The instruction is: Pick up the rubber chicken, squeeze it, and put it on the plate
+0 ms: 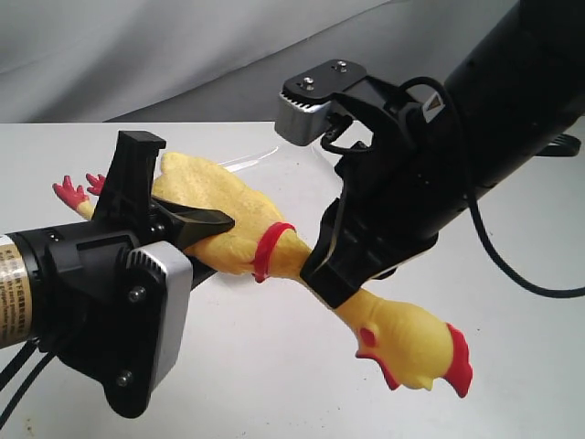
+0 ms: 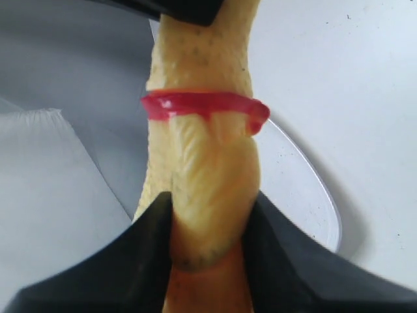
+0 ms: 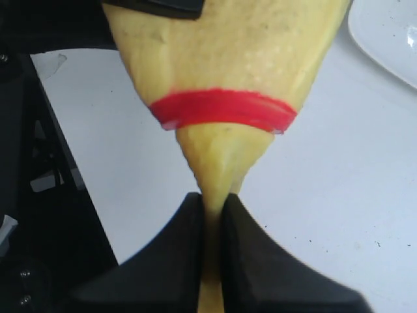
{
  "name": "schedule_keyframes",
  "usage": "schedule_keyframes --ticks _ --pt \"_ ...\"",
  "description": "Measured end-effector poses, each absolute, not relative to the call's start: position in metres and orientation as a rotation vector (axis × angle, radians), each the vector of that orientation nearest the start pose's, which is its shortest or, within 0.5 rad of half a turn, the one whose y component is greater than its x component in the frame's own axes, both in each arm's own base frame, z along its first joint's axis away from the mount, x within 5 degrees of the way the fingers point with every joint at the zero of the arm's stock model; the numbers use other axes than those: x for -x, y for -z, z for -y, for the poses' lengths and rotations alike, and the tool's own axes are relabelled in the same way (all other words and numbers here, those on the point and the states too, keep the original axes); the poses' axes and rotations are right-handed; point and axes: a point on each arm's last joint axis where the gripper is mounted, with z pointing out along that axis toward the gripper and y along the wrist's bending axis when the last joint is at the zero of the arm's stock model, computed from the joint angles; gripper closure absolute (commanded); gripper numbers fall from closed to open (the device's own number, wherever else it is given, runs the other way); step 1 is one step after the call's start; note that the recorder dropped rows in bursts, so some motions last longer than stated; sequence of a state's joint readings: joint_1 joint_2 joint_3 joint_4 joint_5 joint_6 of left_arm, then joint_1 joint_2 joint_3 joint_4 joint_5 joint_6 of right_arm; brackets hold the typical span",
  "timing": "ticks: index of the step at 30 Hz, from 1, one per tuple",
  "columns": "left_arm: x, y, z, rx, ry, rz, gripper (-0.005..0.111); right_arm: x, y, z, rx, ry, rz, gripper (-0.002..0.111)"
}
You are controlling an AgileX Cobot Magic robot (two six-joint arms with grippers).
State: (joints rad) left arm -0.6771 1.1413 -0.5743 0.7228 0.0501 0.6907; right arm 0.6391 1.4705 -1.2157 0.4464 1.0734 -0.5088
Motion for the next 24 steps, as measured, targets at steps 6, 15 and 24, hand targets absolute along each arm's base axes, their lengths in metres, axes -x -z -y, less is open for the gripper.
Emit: schedule_keyframes --ticks 6,15,24 --pt "-0.1805 -0.2545 0.1412 -1.824 -0.474 -1.088 0.053 -0.2136 -0.3093 -0.2018 1.334 -0.63 -2.435 0.108" --pt "-0.18 -0.2563 0.1433 -1.736 -0.388 -1.161 0.046 -0.2126 -0.3089 -0.2012 1.345 -0.63 -2.444 0.108" --pt "-0.1802 -0.2543 0.1412 -1.75 -0.4 -1.191 0.106 -0.2129 -0.309 -0.2013 1.342 -0.629 -2.441 0.108"
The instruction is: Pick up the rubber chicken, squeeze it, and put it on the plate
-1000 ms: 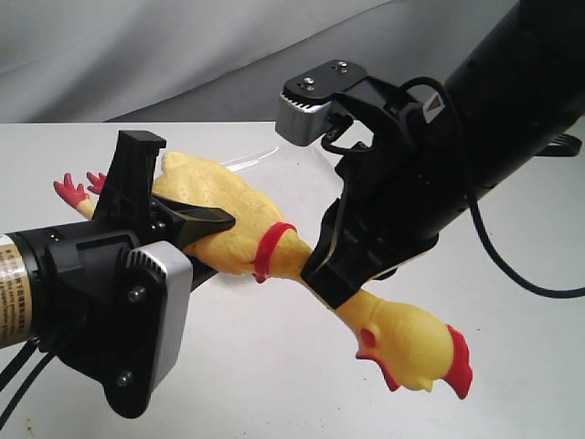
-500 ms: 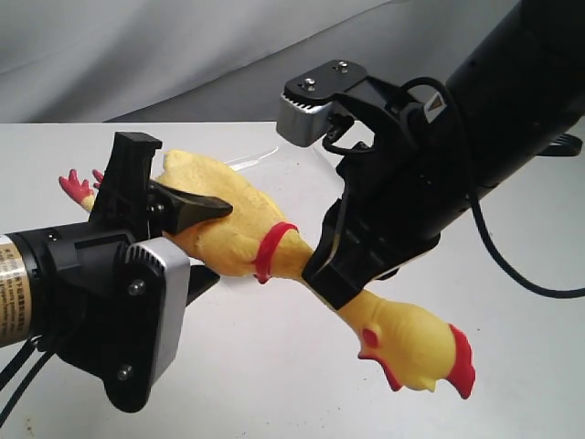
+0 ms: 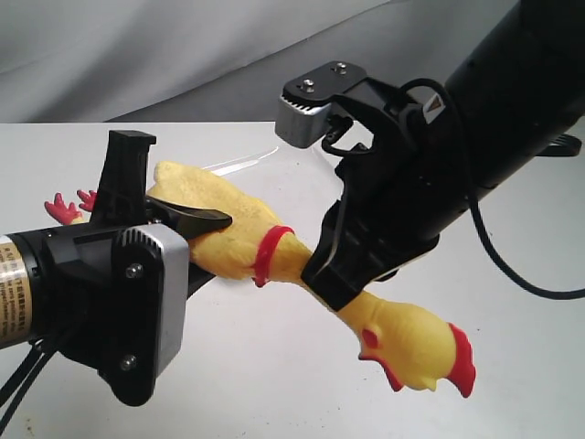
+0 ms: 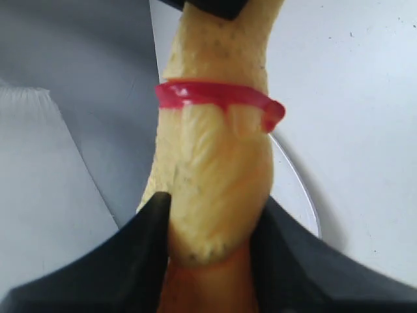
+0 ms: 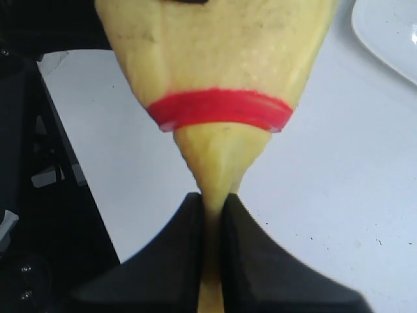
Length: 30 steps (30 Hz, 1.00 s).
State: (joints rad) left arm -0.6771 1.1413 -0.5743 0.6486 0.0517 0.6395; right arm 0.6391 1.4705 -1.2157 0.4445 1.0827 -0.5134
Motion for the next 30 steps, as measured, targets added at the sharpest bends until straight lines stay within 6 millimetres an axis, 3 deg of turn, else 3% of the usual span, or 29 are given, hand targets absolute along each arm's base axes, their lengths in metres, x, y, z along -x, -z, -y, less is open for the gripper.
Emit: schedule_keyframes --ticks 8,10,12,13,15,17,19,20,21,22,27,30 --pt "-0.1803 -0.254 0.1409 -1.754 -0.403 -1.192 0.102 -0.2132 -0.3093 -0.2018 1.336 -0.633 -2.437 0.108" --pt "-0.1803 -0.2543 0.1411 -1.757 -0.407 -1.182 0.085 -0.2132 -0.3093 -0.2018 1.336 -0.633 -2.437 0.108" --pt "-0.1803 -0.2543 0.1412 -1.757 -0.407 -1.181 0.055 -0.2132 -0.3093 -0.2018 1.336 -0.633 -2.437 0.108" --pt "-0.1803 -0.2543 0.1412 -1.757 -0.407 -1.181 0.034 -0.2132 -0.3093 -0.2018 1.336 -0.633 -2.437 0.108" --pt "-0.1802 -0.2546 0.1416 -1.745 -0.395 -1.19 0.023 -0.2128 -0.3091 -0.2014 1.342 -0.632 -2.442 0.108" --pt "-0.1802 -0.2563 0.1431 -1.697 -0.352 -1.21 0.034 -0.2126 -0.3088 -0.201 1.347 -0.627 -2.444 0.108" --pt "-0.1801 -0.2581 0.1448 -1.669 -0.329 -1.205 0.061 -0.2126 -0.3088 -0.201 1.347 -0.627 -2.444 0.108" --pt "-0.1801 -0.2581 0.1448 -1.669 -0.329 -1.206 0.082 -0.2127 -0.3088 -0.2009 1.348 -0.625 -2.444 0.108" --pt "-0.1801 -0.2575 0.1442 -1.674 -0.333 -1.213 0.097 -0.213 -0.3089 -0.2011 1.344 -0.624 -2.441 0.108" --pt "-0.1802 -0.2566 0.1434 -1.684 -0.34 -1.221 0.106 -0.2134 -0.309 -0.2012 1.341 -0.623 -2.438 0.108" --pt "-0.18 -0.2544 0.1417 -1.708 -0.357 -1.238 0.104 -0.214 -0.3093 -0.2018 1.332 -0.627 -2.432 0.108" --pt "-0.18 -0.2549 0.1422 -1.704 -0.354 -1.231 0.094 -0.214 -0.3093 -0.2018 1.332 -0.627 -2.432 0.108"
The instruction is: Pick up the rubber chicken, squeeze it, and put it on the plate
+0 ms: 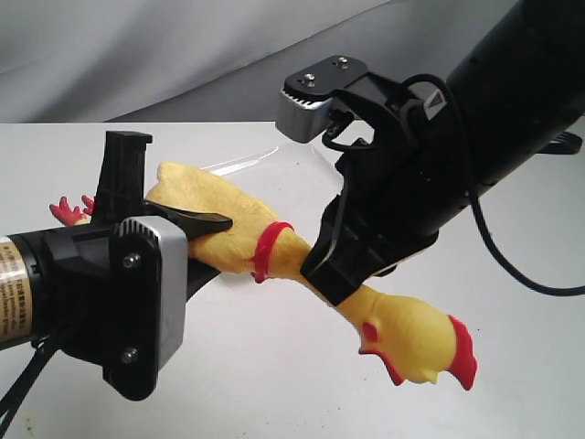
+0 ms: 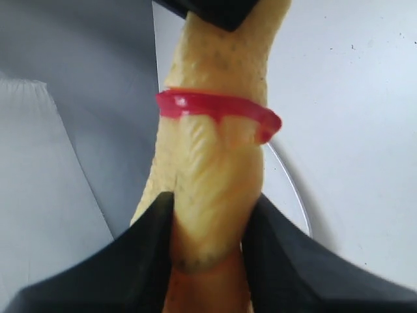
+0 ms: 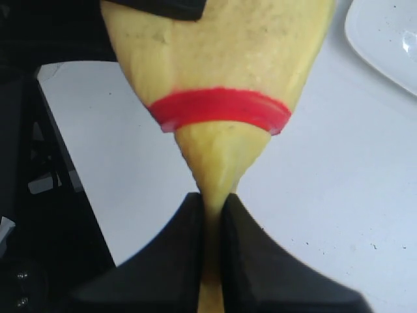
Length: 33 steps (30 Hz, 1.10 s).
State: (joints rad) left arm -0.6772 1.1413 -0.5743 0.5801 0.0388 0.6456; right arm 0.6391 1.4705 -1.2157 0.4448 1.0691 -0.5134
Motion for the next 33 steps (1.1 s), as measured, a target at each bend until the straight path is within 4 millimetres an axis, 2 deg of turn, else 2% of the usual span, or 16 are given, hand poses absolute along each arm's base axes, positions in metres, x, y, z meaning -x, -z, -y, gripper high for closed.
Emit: schedule_keyframes --ticks 2,5,7,9,12,15,19,22,23,24,25,26,27,28,31,33 --pt "-0.18 -0.255 0.142 -1.703 -0.354 -1.23 0.079 -0.214 -0.309 -0.202 1.332 -0.627 -2.432 0.108" --pt "-0.18 -0.255 0.142 -1.703 -0.354 -1.23 0.046 -0.214 -0.309 -0.202 1.332 -0.627 -2.432 0.108" --pt "-0.18 -0.255 0.142 -1.699 -0.35 -1.232 0.031 -0.214 -0.309 -0.202 1.332 -0.627 -2.432 0.108" --pt "-0.18 -0.256 0.143 -1.669 -0.325 -1.254 0.029 -0.215 -0.309 -0.202 1.331 -0.619 -2.428 0.108" --pt "-0.18 -0.259 0.146 -1.582 -0.251 -1.289 0.038 -0.218 -0.309 -0.201 1.327 -0.578 -2.409 0.108" --pt "-0.179 -0.273 0.145 -1.507 -0.225 -1.287 0.05 -0.226 -0.309 -0.198 1.316 -0.464 -2.364 0.108" --pt "-0.17 -0.311 0.138 -1.341 -0.181 -1.25 0.058 -0.245 -0.308 -0.194 1.234 -0.255 -2.281 0.108" --pt "-0.158 -0.341 0.128 -1.211 -0.143 -1.204 0.06 -0.262 -0.297 -0.198 1.21 -0.149 -2.227 0.108" --pt "-0.153 -0.35 0.124 -1.167 -0.124 -1.19 0.065 -0.269 -0.291 -0.201 1.209 -0.128 -2.214 0.108" --pt "-0.144 -0.363 0.117 -1.101 -0.095 -1.169 0.07 -0.282 -0.274 -0.207 1.209 -0.104 -2.203 0.108" --pt "-0.139 -0.368 0.113 -1.073 -0.082 -1.159 0.082 -0.289 -0.265 -0.21 1.205 -0.098 -2.201 0.108" --pt "-0.131 -0.375 0.107 -1.038 -0.075 -1.14 0.09 -0.304 -0.249 -0.212 1.183 -0.089 -2.22 0.108" --pt "-0.128 -0.377 0.103 -1.026 -0.076 -1.138 0.103 -0.314 -0.241 -0.211 1.169 -0.082 -2.242 0.108" --pt "-0.123 -0.38 0.098 -1.009 -0.079 -1.139 0.107 -0.334 -0.231 -0.207 1.128 -0.066 -2.277 0.108" --pt "-0.116 -0.381 0.089 -0.999 -0.102 -1.168 0.106 -0.377 -0.215 -0.203 1.048 -0.054 -2.309 0.108" --pt "-0.116 -0.381 0.088 -1.0 -0.107 -1.177 0.106 -0.395 -0.209 -0.209 1.056 -0.045 -2.289 0.108"
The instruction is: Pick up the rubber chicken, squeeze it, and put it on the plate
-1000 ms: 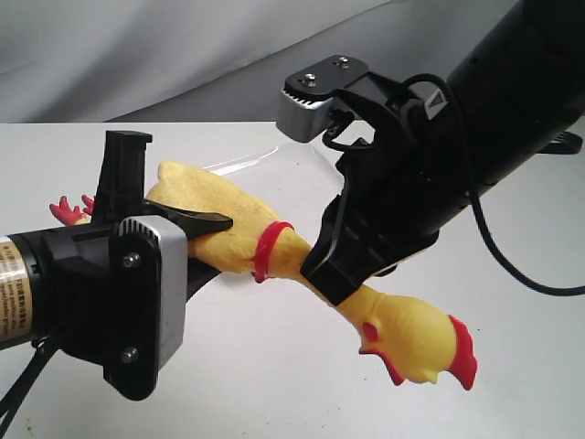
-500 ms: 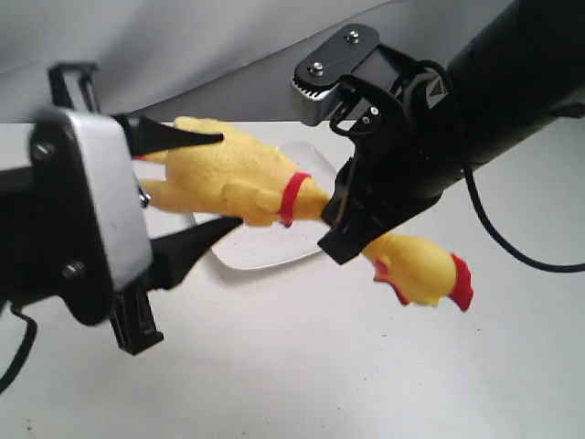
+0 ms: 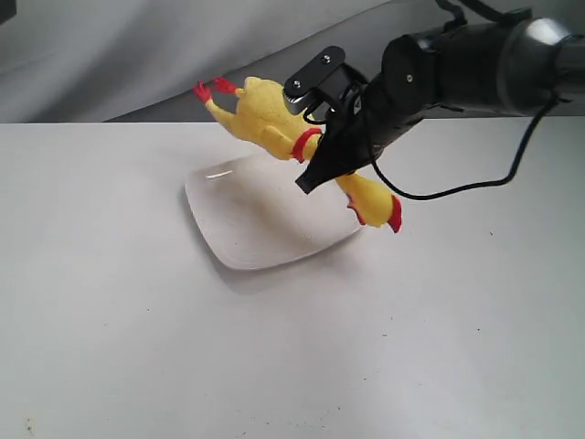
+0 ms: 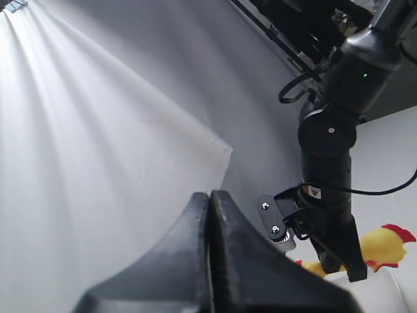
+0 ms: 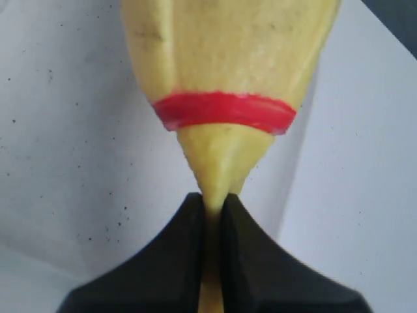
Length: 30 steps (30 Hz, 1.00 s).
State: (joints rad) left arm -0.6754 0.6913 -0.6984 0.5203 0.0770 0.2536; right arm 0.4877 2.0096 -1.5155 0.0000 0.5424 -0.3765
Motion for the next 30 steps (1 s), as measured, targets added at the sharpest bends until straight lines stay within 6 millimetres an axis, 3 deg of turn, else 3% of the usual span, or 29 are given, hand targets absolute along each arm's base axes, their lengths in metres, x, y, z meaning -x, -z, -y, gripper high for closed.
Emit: schedule_keyframes --ticks 3,6,9,14,16,18,20,24,25,30 --pt "-0.116 -0.38 0.088 -1.001 -0.108 -1.18 0.106 -0.408 -0.188 -0.219 1.07 -0.069 -2.316 0.108" --pt "-0.116 -0.38 0.088 -1.001 -0.108 -1.18 0.106 -0.409 -0.155 -0.223 1.15 -0.108 -2.39 0.108" --pt "-0.116 -0.38 0.088 -1.002 -0.11 -1.184 0.106 -0.41 -0.156 -0.223 1.161 -0.108 -2.387 0.099" --pt "-0.117 -0.377 0.086 -1.013 -0.124 -1.227 0.106 -0.409 -0.156 -0.223 1.171 -0.105 -2.389 0.059" --pt "-0.118 -0.375 0.086 -1.017 -0.129 -1.241 0.106 -0.409 -0.156 -0.223 1.182 -0.099 -2.396 0.054" --pt "-0.118 -0.374 0.085 -1.021 -0.136 -1.26 0.106 -0.406 -0.163 -0.22 1.206 -0.083 -2.402 0.057" --pt "-0.118 -0.373 0.084 -1.025 -0.141 -1.273 0.106 -0.4 -0.182 -0.216 1.228 -0.059 -2.405 0.068" --pt "-0.118 -0.372 0.084 -1.027 -0.144 -1.277 0.106 -0.381 -0.246 -0.203 1.207 -0.016 -2.362 0.104" --pt "-0.118 -0.372 0.084 -1.027 -0.144 -1.278 0.106 -0.374 -0.266 -0.198 1.193 -0.011 -2.337 0.108" --pt "-0.118 -0.372 0.084 -1.027 -0.144 -1.278 0.106 -0.33 -0.361 -0.176 1.09 -0.036 -2.167 0.108"
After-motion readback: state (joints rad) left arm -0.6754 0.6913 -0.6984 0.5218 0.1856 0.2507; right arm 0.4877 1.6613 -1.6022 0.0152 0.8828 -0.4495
